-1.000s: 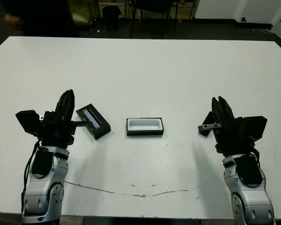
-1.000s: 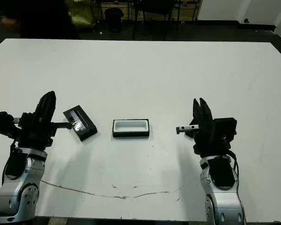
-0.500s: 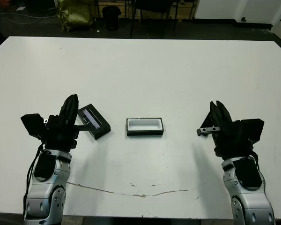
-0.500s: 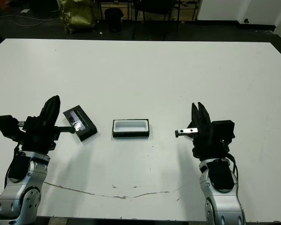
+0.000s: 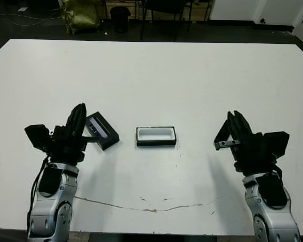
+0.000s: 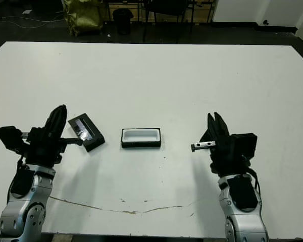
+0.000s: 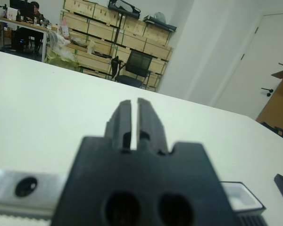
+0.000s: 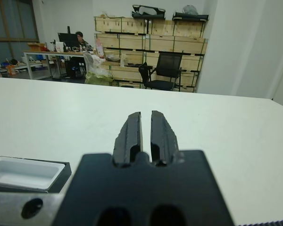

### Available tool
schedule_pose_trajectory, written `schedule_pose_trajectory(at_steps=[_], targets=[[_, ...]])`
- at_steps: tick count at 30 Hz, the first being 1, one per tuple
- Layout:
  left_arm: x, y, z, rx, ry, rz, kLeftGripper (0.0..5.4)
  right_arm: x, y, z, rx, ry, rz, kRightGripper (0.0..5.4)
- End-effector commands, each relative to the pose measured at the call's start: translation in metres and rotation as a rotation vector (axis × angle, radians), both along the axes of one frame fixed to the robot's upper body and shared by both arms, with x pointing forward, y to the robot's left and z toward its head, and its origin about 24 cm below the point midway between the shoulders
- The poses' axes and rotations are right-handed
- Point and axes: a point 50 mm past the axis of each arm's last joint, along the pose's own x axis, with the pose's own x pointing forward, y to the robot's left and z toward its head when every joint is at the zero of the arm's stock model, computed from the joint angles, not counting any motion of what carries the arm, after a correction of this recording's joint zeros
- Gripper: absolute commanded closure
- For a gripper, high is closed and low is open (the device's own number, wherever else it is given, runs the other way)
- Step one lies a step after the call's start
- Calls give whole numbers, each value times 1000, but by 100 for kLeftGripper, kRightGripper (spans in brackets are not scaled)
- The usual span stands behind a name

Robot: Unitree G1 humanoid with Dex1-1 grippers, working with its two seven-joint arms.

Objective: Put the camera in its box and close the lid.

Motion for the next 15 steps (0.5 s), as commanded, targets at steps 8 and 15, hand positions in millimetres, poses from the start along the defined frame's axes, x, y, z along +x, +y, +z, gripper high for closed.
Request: schedule_pose_trajectory(at_steps=[8,15], targets=[[-3,3,-8,11,41,3,537,8,-16,10,-94,-21,-21,540],[-3,3,-9,-7,45,9,537,35,-52,59,-297,-97,-36,540]])
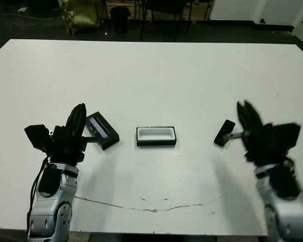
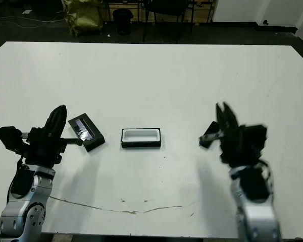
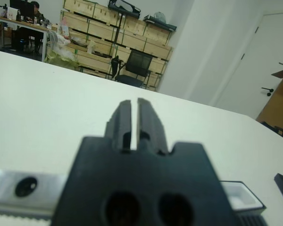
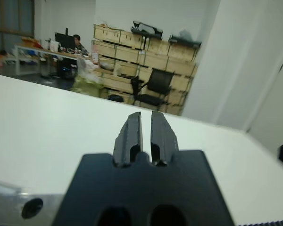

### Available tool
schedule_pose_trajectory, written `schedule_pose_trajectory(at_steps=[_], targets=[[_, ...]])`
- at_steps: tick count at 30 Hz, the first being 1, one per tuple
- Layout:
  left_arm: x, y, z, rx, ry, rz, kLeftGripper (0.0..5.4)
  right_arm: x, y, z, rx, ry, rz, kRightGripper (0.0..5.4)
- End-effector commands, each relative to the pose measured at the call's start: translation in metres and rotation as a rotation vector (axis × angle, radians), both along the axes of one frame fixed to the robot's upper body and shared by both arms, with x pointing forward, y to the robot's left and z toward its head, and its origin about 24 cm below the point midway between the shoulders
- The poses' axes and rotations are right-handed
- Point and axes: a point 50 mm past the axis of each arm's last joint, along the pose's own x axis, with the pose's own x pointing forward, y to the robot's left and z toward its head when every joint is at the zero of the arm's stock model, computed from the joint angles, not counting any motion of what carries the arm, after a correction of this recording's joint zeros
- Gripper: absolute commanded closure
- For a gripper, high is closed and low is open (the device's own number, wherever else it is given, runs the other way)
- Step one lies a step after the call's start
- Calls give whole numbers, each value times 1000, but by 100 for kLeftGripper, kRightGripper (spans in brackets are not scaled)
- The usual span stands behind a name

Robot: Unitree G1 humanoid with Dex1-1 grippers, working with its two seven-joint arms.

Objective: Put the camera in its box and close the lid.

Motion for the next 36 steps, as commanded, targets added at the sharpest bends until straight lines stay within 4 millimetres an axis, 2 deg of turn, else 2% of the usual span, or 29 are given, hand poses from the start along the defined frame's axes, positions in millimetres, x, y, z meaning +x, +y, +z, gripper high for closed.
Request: schedule_pose_trajectory(at_steps=[1,6,13,20,24,36], targets=[[-3,3,-8,-8,42,9,537,13,-16,20,-121,0,-14,540],[-4,3,-9,1,39,8,537,28,-30,44,-286,45,-25,540],[-5,3,-9,8,40,9,537,45,-43,51,-448,192,34,540],[-5,3,-9,4,37,2,537,52,-47,42,-570,371,105,540],[-5,3,-8,1,44,2,537,52,-49,32,-576,459,148,540],[-5,2,-7,9,40,9,537,37,-57,6,-571,612,180,540]])
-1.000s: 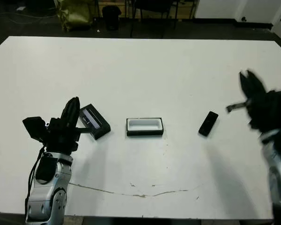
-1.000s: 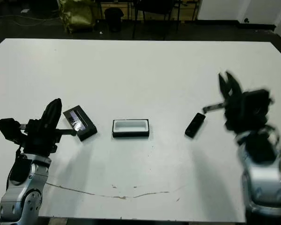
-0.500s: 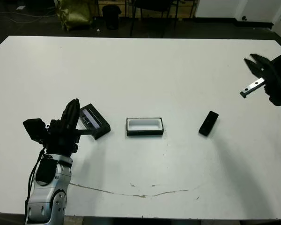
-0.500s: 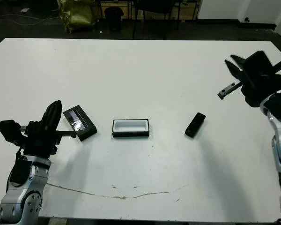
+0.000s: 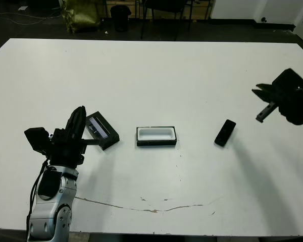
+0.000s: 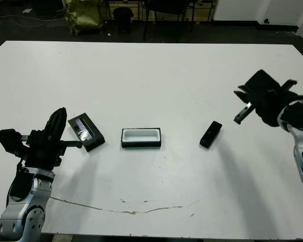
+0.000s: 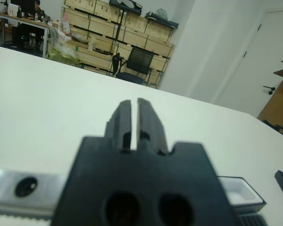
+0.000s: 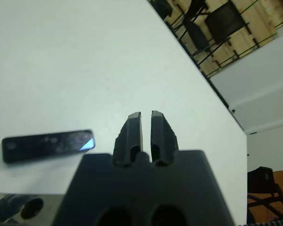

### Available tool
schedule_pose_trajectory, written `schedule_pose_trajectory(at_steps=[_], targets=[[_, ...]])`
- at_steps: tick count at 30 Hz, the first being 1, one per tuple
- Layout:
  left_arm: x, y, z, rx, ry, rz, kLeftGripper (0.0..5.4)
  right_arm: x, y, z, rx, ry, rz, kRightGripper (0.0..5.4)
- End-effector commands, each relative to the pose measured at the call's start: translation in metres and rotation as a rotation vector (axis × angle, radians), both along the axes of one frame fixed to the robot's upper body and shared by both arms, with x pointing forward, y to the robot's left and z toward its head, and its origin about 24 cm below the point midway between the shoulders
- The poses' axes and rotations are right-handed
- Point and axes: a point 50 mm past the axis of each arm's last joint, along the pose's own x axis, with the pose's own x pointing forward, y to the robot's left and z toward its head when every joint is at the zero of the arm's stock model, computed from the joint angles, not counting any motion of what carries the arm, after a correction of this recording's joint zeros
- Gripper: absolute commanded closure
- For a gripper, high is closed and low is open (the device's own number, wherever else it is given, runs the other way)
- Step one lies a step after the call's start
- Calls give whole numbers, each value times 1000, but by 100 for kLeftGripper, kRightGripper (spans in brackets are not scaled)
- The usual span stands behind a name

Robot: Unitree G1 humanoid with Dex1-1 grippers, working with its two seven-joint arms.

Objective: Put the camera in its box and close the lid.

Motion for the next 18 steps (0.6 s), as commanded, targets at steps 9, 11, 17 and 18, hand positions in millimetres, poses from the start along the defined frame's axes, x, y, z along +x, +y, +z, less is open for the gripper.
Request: schedule_pose_trajectory(at_steps=[9,11,17,18], targets=[[-2,2,-3,12,33,9,537,-14,-5,-24,-78,153,49,540],[-2,2,-4,17,35,12,537,-14,-4,-24,-112,183,78,540],[-3,2,-4,17,34,12,537,-11,-3,-26,-157,304,154,540],[-3,2,-4,15,34,10,537,-10,-3,-27,-151,327,157,540]])
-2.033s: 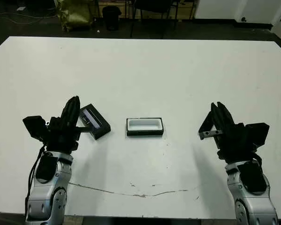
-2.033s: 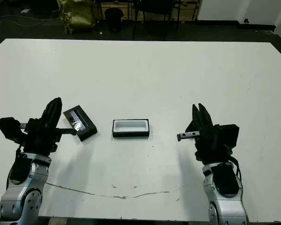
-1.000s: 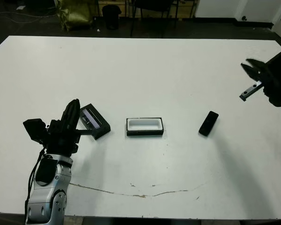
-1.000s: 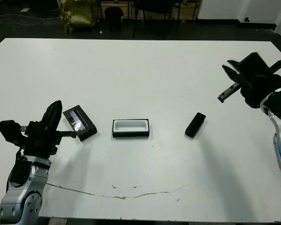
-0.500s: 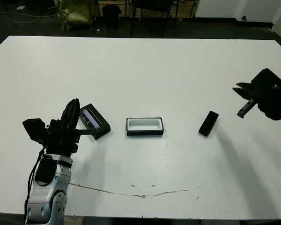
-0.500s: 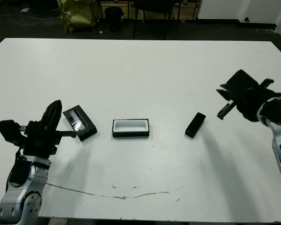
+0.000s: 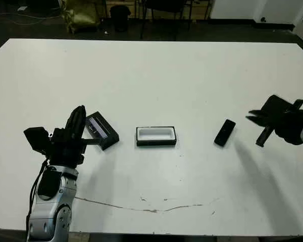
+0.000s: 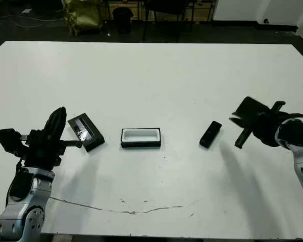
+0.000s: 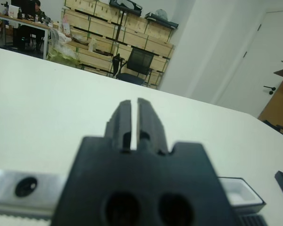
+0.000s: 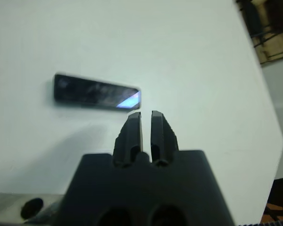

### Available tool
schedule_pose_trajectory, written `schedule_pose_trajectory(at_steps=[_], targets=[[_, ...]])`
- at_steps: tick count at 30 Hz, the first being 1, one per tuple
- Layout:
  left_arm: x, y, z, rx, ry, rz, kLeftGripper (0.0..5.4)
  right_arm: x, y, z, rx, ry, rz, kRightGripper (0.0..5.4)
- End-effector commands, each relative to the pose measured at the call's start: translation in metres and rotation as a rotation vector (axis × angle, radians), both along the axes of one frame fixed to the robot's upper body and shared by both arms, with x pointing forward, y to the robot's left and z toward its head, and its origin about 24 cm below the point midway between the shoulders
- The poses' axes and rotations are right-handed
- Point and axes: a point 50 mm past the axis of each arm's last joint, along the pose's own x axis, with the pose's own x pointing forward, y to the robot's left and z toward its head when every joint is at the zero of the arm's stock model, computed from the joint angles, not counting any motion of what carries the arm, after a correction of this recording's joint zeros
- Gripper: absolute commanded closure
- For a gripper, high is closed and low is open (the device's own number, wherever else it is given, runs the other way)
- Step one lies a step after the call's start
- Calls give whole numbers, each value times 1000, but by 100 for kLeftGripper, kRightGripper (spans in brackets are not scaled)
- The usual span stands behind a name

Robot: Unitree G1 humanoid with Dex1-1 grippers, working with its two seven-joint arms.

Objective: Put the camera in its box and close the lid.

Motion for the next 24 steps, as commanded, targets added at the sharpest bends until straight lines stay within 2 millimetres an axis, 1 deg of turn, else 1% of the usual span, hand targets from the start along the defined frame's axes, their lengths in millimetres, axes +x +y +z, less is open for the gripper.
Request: schedule_pose_trajectory(at_steps=[1,5,11,15,24], targets=[[-2,3,-6,9,36,6,537,3,-3,-2,-11,80,5,540],[-2,3,-7,6,35,5,537,7,-1,-2,-39,146,17,540],[-3,3,-6,8,41,9,537,16,-1,-1,-52,189,42,540],[-3,4,-8,9,41,8,537,19,-1,-1,-66,188,63,540],[-3,4,-9,9,44,-2,537,24,-2,-6,-73,212,38,540]])
